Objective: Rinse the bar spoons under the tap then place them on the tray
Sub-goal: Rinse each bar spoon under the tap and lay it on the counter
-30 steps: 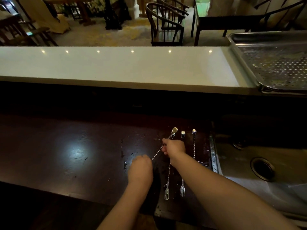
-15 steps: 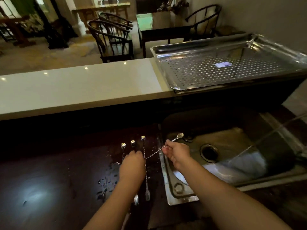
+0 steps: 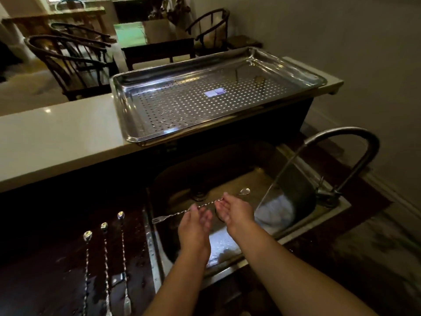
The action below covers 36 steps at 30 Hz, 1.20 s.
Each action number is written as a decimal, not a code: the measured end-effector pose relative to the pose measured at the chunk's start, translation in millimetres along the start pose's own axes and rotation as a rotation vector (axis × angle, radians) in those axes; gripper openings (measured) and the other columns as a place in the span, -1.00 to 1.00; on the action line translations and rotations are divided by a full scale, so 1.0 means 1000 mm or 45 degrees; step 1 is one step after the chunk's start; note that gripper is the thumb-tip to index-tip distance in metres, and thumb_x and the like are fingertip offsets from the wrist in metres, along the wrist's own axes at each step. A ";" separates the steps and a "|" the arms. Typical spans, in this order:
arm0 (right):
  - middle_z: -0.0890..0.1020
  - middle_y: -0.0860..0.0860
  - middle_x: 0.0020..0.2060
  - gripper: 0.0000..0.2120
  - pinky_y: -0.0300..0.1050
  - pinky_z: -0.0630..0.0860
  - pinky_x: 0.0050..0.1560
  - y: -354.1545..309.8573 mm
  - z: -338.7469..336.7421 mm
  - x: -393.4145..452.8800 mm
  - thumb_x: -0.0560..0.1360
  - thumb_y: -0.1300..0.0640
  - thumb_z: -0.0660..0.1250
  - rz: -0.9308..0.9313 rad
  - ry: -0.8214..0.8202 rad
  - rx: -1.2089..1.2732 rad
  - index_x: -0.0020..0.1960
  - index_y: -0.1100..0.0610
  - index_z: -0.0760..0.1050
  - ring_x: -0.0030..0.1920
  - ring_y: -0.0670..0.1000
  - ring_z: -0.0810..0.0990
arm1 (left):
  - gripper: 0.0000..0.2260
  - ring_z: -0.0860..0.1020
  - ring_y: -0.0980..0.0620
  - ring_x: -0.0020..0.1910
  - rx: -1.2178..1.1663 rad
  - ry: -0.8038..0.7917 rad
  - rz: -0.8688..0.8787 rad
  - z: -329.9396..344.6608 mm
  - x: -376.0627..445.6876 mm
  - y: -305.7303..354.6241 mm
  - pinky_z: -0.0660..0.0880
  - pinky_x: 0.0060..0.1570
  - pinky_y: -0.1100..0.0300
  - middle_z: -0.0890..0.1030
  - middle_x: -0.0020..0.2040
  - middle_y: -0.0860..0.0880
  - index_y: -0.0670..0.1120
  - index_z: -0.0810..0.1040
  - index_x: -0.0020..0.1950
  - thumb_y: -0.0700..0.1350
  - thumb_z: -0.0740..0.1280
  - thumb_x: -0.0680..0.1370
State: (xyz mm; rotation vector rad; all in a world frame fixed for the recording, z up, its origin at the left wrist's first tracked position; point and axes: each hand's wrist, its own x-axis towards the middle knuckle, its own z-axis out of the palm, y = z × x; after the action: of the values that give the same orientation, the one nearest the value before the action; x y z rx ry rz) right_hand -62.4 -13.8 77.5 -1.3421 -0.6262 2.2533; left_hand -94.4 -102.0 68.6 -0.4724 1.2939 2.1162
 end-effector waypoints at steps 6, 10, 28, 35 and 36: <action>0.56 0.15 -0.33 -0.87 -0.30 0.59 -0.47 -0.032 -0.029 0.010 0.54 0.30 0.32 0.022 0.049 0.096 -0.18 0.29 0.50 -0.33 0.02 0.57 | -0.88 0.62 -0.04 -0.09 -0.057 0.024 0.071 0.040 0.003 -0.036 0.59 -0.05 0.19 0.60 -0.09 -0.17 -0.18 0.50 -0.04 -0.17 0.22 0.62; 0.58 0.15 -0.33 -0.88 -0.30 0.58 -0.47 -0.044 -0.045 0.019 0.53 0.28 0.34 0.021 0.080 0.096 -0.16 0.30 0.51 -0.35 0.02 0.59 | -0.88 0.63 -0.05 -0.07 -0.006 0.067 0.100 0.055 0.009 -0.057 0.54 0.06 0.10 0.60 -0.10 -0.17 -0.20 0.50 -0.01 -0.17 0.22 0.62; 0.63 0.15 -0.32 -0.85 -0.29 0.61 -0.43 -0.069 -0.053 0.052 0.52 0.25 0.37 0.090 0.135 -0.011 -0.19 0.30 0.52 -0.35 0.01 0.65 | -0.89 0.62 -0.01 -0.16 0.052 0.244 0.146 0.089 0.032 -0.079 0.52 0.02 0.12 0.57 -0.18 -0.15 -0.24 0.46 0.02 -0.20 0.22 0.62; 0.61 0.16 -0.29 -0.86 -0.26 0.62 -0.38 -0.074 -0.056 0.055 0.53 0.26 0.36 0.101 0.130 -0.036 -0.12 0.34 0.50 -0.30 0.03 0.63 | -0.85 0.62 0.01 -0.20 0.030 0.252 0.148 0.092 0.033 -0.080 0.62 -0.20 0.27 0.57 -0.22 -0.14 -0.17 0.47 -0.14 -0.20 0.22 0.61; 0.60 0.16 -0.28 -0.86 -0.23 0.63 -0.34 -0.075 -0.056 0.056 0.53 0.26 0.36 0.100 0.133 -0.039 -0.12 0.34 0.50 -0.28 0.04 0.63 | -0.85 0.62 0.01 -0.21 0.022 0.252 0.151 0.093 0.032 -0.080 0.62 -0.24 0.31 0.56 -0.22 -0.14 -0.17 0.47 -0.15 -0.20 0.22 0.61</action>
State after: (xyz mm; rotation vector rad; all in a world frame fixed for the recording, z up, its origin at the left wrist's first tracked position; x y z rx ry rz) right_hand -26.1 87.0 58.4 -1.5133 -0.5836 2.2259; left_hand -64.7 17.7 38.4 -0.6245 1.4826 2.1976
